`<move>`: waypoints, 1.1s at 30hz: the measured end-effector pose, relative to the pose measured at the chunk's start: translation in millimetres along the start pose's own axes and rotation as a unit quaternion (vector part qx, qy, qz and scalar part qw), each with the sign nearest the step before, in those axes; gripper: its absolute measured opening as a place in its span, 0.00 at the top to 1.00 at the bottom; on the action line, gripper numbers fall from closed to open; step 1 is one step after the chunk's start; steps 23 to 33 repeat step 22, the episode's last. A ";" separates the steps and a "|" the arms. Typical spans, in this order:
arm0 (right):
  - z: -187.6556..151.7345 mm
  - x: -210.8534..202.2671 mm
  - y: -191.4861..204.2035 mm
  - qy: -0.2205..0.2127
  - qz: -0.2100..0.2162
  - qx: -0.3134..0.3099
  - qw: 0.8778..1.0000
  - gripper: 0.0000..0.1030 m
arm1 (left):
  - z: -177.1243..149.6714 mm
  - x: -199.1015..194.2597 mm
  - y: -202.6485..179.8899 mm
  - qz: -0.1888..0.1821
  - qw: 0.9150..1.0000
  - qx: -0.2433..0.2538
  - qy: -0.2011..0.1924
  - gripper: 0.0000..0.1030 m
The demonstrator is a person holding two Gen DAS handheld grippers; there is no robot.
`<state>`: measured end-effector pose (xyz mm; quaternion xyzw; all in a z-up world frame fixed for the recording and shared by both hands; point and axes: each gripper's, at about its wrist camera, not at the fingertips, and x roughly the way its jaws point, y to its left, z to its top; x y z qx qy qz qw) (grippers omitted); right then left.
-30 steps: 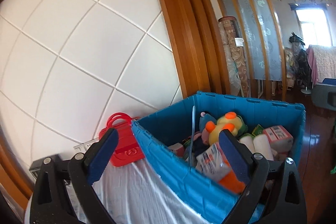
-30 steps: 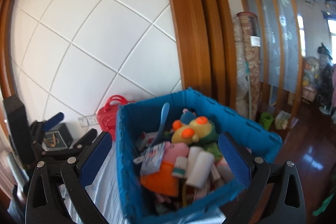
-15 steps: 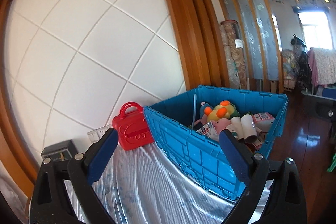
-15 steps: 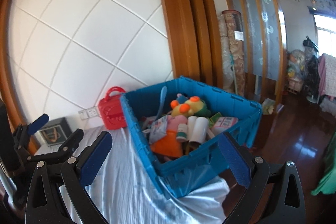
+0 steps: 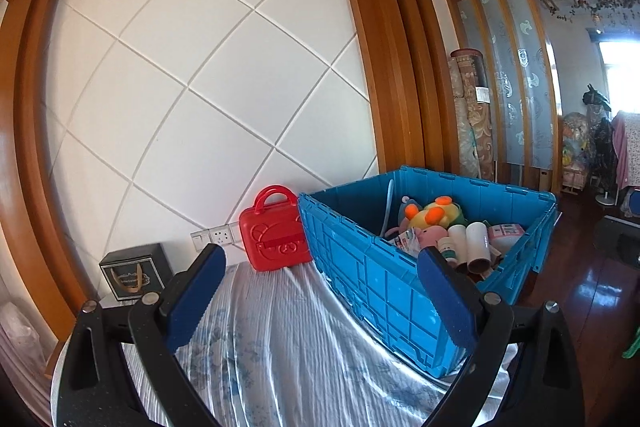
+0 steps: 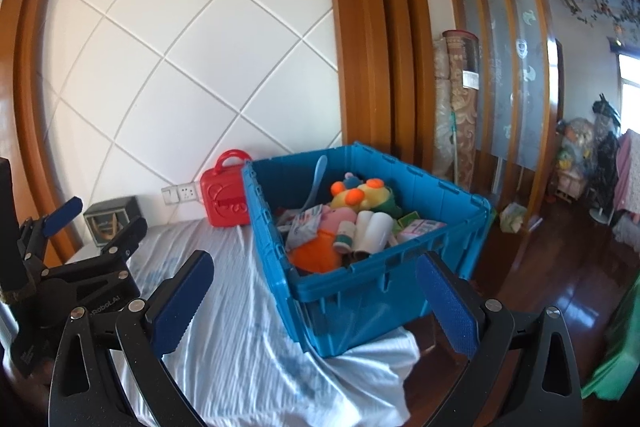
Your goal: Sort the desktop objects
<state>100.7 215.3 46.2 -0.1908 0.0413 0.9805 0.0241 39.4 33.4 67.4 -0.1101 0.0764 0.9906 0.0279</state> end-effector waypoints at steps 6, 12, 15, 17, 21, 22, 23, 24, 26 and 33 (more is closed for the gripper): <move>-1.7 -5.6 1.5 -0.001 0.001 0.002 1.000 0.00 | 1.2 -6.8 1.2 0.007 1.000 0.006 -0.003 0.05; -1.5 -4.3 11.8 0.002 0.007 -0.003 1.000 0.00 | -0.3 -7.0 1.6 -0.009 1.000 0.009 -0.002 0.05; -2.1 -3.4 14.9 0.002 0.010 -0.004 1.000 0.00 | -1.2 -4.6 -0.4 -0.020 1.000 0.017 0.000 0.05; -1.9 -2.6 16.1 0.000 0.010 -0.005 1.000 0.00 | -0.7 -3.8 -1.5 -0.018 1.000 0.018 -0.002 0.05; -0.8 -1.7 16.0 -0.003 0.008 -0.007 1.000 0.00 | 1.5 -0.7 0.7 -0.012 1.000 0.012 -0.007 0.05; -0.8 -1.7 16.0 -0.003 0.008 -0.007 1.000 0.00 | 1.9 -0.8 1.3 -0.007 1.000 0.012 -0.009 0.05; -0.8 -1.7 16.0 -0.003 0.008 -0.007 1.000 0.00 | 1.9 -0.8 1.3 -0.007 1.000 0.012 -0.009 0.05; -0.8 -1.7 16.0 -0.003 0.008 -0.007 1.000 0.00 | 1.9 -0.8 1.3 -0.007 1.000 0.012 -0.009 0.05; -0.8 -1.7 16.0 -0.003 0.008 -0.007 1.000 0.00 | 1.9 -0.8 1.3 -0.007 1.000 0.012 -0.009 0.05; -0.8 -1.7 16.0 -0.003 0.008 -0.007 1.000 0.00 | 1.9 -0.8 1.3 -0.007 1.000 0.012 -0.009 0.05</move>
